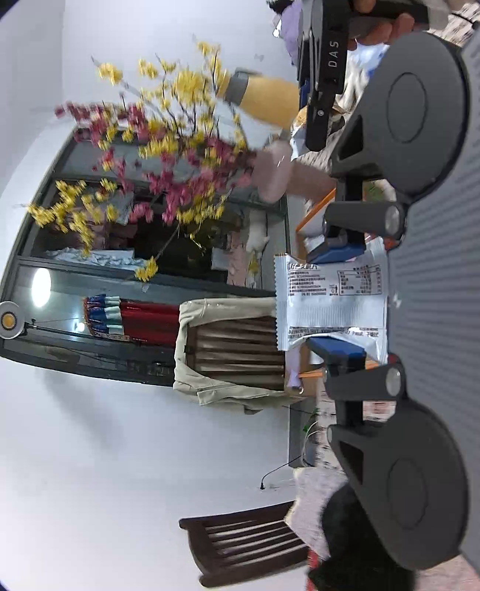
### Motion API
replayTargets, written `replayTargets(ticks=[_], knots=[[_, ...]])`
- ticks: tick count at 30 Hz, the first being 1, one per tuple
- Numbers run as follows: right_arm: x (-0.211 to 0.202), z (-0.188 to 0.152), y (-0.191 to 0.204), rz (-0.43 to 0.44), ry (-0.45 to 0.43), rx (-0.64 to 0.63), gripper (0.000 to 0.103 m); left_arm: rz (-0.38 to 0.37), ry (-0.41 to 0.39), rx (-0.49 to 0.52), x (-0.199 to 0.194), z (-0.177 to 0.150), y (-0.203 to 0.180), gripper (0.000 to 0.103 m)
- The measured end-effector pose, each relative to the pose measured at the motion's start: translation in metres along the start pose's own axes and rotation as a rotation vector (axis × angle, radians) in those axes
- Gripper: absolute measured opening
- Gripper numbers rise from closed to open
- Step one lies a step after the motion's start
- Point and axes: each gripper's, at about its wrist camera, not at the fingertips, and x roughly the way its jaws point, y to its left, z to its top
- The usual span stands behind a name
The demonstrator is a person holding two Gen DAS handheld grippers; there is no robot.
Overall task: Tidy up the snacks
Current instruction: 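Carry the golden packet in the right gripper into the box while the left gripper carries the white packet, then open the right gripper inside the box while the left gripper releases the white packet, then withdraw both grippers from the box back toward the snack pile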
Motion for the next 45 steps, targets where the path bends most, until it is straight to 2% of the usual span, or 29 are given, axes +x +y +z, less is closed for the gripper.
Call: replayTargets(ticks=[3,7,11,14,18,21,22,23,25,27,30,36,38,40,41,45], knots=[[0.051,0.025,-0.011,-0.015,0.037,-0.001,0.043,-0.002,0.044,-0.023,0.056,0.018,0.003,0.042],[0.127,0.033,-0.027,-0.043,0.135,0.007,0.043,0.001,0.132,-0.052,0.132,0.016,0.010,0.042],[0.208,0.010,-0.047,-0.127,0.257,0.019,0.043,0.037,0.218,-0.084,0.202,-0.008,0.022,0.042],[0.252,-0.017,-0.063,-0.159,0.330,0.060,0.043,0.026,0.276,-0.096,0.242,-0.028,0.033,0.042],[0.282,-0.046,-0.062,-0.151,0.394,0.057,0.043,0.064,0.329,-0.088,0.276,-0.047,0.044,0.042],[0.295,-0.057,-0.054,-0.160,0.404,0.027,0.044,0.067,0.350,-0.090,0.292,-0.054,0.046,0.046],[0.296,-0.059,-0.051,-0.162,0.397,0.023,0.045,0.058,0.350,-0.095,0.294,-0.057,0.046,0.053],[0.298,-0.060,-0.050,-0.162,0.391,0.019,0.050,0.047,0.345,-0.098,0.293,-0.059,0.046,0.056],[0.298,-0.057,-0.048,-0.164,0.374,-0.001,0.057,0.049,0.332,-0.091,0.290,-0.060,0.043,0.074],[0.290,-0.055,-0.048,-0.165,0.345,-0.008,0.065,0.063,0.322,-0.066,0.283,-0.058,0.038,0.074],[0.272,-0.046,-0.048,-0.181,0.322,-0.020,0.065,0.053,0.310,-0.061,0.263,-0.049,0.039,0.074],[0.222,-0.028,-0.050,-0.189,0.289,-0.037,0.070,0.046,0.243,-0.039,0.194,-0.030,0.038,0.082],[0.203,-0.024,-0.045,-0.187,0.277,-0.054,0.072,0.056,0.220,-0.027,0.170,-0.026,0.036,0.085],[0.186,-0.021,-0.040,-0.179,0.270,-0.065,0.076,0.075,0.186,-0.026,0.148,-0.023,0.033,0.094],[0.176,-0.019,-0.038,-0.177,0.263,-0.072,0.080,0.083,0.172,-0.022,0.136,-0.023,0.030,0.094],[0.136,-0.015,-0.027,-0.178,0.239,-0.084,0.082,0.097,0.117,0.023,0.087,-0.026,0.015,0.099]])
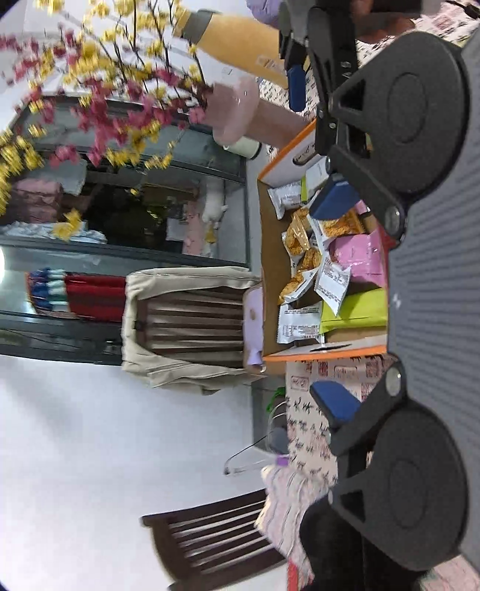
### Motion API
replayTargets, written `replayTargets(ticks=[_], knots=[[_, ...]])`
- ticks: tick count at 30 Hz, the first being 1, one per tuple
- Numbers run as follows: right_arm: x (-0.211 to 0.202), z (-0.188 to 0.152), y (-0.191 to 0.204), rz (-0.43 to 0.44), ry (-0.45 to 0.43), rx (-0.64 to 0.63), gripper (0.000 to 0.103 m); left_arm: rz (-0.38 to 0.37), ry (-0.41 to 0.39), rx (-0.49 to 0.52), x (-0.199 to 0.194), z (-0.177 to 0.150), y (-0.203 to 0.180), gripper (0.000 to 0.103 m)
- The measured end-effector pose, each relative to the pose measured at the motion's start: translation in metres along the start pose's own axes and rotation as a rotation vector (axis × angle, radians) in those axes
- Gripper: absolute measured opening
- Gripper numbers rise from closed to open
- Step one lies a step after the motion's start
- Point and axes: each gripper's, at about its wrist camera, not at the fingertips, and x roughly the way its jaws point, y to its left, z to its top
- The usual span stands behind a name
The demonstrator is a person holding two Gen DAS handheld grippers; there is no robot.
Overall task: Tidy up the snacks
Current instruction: 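Withdraw both grippers from the box back toward the snack pile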
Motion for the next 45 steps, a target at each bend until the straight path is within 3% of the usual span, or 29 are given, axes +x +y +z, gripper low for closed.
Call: replayTargets(ticks=[5,10,16,25,29,34,45], knots=[[-0.060,-0.017,0.004,0.019,-0.038,-0.013,0.092,0.006,-0.048,-0.004,-0.068,-0.024,-0.010,0.103],[-0.131,-0.054,0.011,0.064,-0.091,-0.010,0.094,0.007,-0.082,-0.013,-0.133,-0.062,-0.016,0.103],[-0.199,-0.125,0.019,0.167,-0.133,0.031,0.099,0.017,-0.087,-0.070,-0.192,-0.130,-0.020,0.103],[-0.262,-0.239,0.045,0.156,-0.124,0.031,0.100,0.055,-0.087,-0.158,-0.261,-0.217,-0.015,0.103],[-0.275,-0.277,0.046,0.164,-0.096,0.036,0.101,0.070,-0.045,-0.174,-0.267,-0.243,-0.011,0.103],[-0.291,-0.301,0.040,0.106,-0.107,0.067,0.102,0.073,-0.004,-0.188,-0.271,-0.259,-0.010,0.103],[-0.292,-0.305,0.038,0.071,-0.114,0.088,0.102,0.068,0.001,-0.176,-0.272,-0.262,-0.015,0.103]])
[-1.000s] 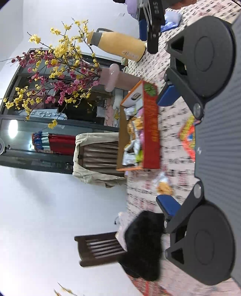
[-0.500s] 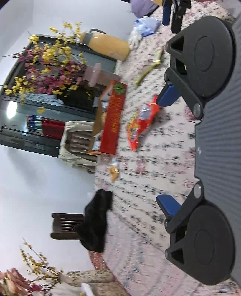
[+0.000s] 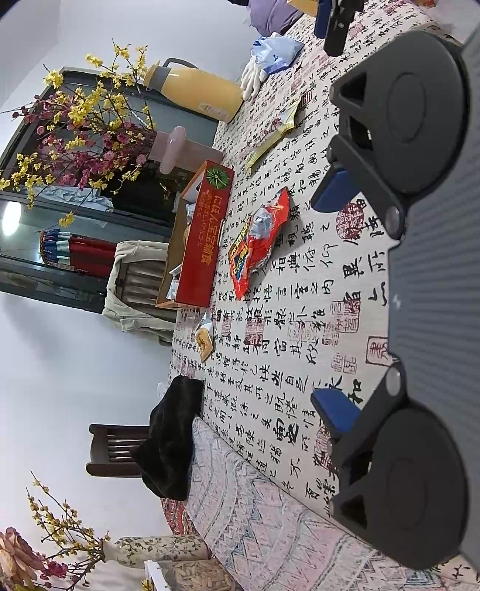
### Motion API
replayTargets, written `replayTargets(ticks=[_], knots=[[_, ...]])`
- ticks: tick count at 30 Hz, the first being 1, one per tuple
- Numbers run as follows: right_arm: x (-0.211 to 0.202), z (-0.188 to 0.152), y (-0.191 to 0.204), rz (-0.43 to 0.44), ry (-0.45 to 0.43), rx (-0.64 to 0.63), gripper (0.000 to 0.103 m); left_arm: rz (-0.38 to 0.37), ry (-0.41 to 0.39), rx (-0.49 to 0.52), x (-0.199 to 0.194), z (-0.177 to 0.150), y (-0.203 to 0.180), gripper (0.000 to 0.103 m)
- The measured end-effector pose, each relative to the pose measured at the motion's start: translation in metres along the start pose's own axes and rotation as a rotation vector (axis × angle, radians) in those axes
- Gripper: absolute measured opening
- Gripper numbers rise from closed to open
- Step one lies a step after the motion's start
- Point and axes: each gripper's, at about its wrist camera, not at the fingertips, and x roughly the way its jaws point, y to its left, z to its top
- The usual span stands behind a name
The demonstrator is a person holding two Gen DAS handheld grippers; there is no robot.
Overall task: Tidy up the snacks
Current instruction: 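Withdraw both grippers from the box back toward the snack pile, then grasp a silver-gold bar packet with the right gripper while the left gripper grasps a cracker packet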
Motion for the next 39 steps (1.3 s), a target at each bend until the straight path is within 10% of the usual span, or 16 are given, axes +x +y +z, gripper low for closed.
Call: replayTargets(ticks=[21,39], knots=[[0.070,0.031,-0.019,-0.075,0.056,-0.037,0.097,0.017,0.063,0.023,0.081,0.036,0.022,0.103],[0.208,0.094,-0.076,-0.098,0.163,-0.036,0.071,-0.095,0.151,0.421,0.314,0.151,0.055,0.092]])
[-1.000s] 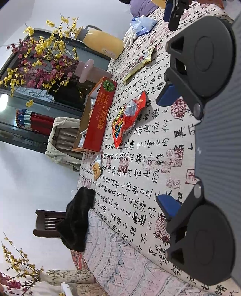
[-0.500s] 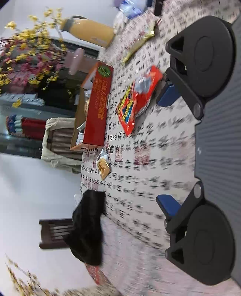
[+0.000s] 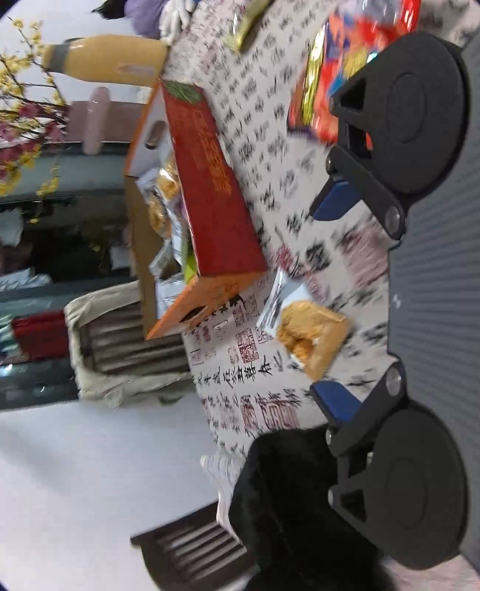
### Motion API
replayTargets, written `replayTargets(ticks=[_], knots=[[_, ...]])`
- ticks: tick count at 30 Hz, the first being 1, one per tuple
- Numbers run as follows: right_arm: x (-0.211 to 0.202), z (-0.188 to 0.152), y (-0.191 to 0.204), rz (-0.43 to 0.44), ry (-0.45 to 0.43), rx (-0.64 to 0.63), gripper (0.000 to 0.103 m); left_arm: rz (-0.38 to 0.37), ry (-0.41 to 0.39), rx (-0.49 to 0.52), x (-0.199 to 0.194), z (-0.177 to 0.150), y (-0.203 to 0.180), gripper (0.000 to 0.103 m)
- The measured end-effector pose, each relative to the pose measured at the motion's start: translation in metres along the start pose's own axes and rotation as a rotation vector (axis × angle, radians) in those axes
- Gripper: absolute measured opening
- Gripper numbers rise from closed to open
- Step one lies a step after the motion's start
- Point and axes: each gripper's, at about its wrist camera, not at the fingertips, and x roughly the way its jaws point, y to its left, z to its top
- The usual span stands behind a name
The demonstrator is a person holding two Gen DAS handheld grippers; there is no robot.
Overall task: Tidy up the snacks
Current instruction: 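Grasp a silver-gold bar packet with the right gripper while the left gripper grasps a cracker packet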
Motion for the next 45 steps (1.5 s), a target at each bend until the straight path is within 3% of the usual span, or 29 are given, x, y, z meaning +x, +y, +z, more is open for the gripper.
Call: replayTargets(ticks=[3,6,8,11,12,13,17,19,23,29,37,41,45], knots=[[0.018,0.006,-0.008,0.001,0.028,0.008,0.066,-0.023,0.043,-0.046,0.034,0.010,0.019,0.080],[0.035,0.009,-0.013,0.005,0.055,0.022,0.063,-0.060,0.082,-0.041,0.054,0.013,0.024,0.080],[0.044,0.010,-0.017,0.013,0.061,0.034,0.063,-0.086,0.066,-0.020,0.059,0.014,0.027,0.079],[0.050,0.012,-0.019,0.017,0.047,0.034,0.063,-0.111,0.066,-0.081,0.066,0.017,0.038,0.076],[0.051,0.013,-0.019,0.017,0.045,0.035,0.062,-0.108,0.052,-0.104,0.066,0.017,0.040,0.067],[0.052,0.014,-0.020,0.016,0.045,0.034,0.061,-0.104,0.036,-0.120,0.065,0.016,0.041,0.052],[0.051,0.014,-0.017,0.015,0.039,0.013,0.040,-0.113,0.051,-0.168,0.059,0.017,0.040,0.047],[0.049,0.014,-0.013,0.006,0.036,-0.005,0.037,-0.103,0.057,-0.173,0.050,0.015,0.035,0.047],[0.041,0.012,-0.005,-0.005,0.030,-0.022,0.030,-0.080,0.034,-0.207,0.020,0.007,0.025,0.047],[0.009,-0.003,0.009,0.017,0.013,-0.033,0.028,-0.073,0.035,-0.297,-0.048,-0.021,-0.004,0.047],[-0.070,-0.047,0.033,0.032,-0.046,-0.009,0.025,-0.021,-0.059,-0.376,-0.164,-0.080,-0.061,0.047],[-0.108,-0.068,0.043,0.051,-0.081,0.011,0.024,-0.050,-0.067,-0.443,-0.203,-0.109,-0.087,0.047],[-0.141,-0.075,0.052,0.069,-0.131,-0.003,0.023,-0.054,-0.081,-0.446,-0.230,-0.126,-0.102,0.047]])
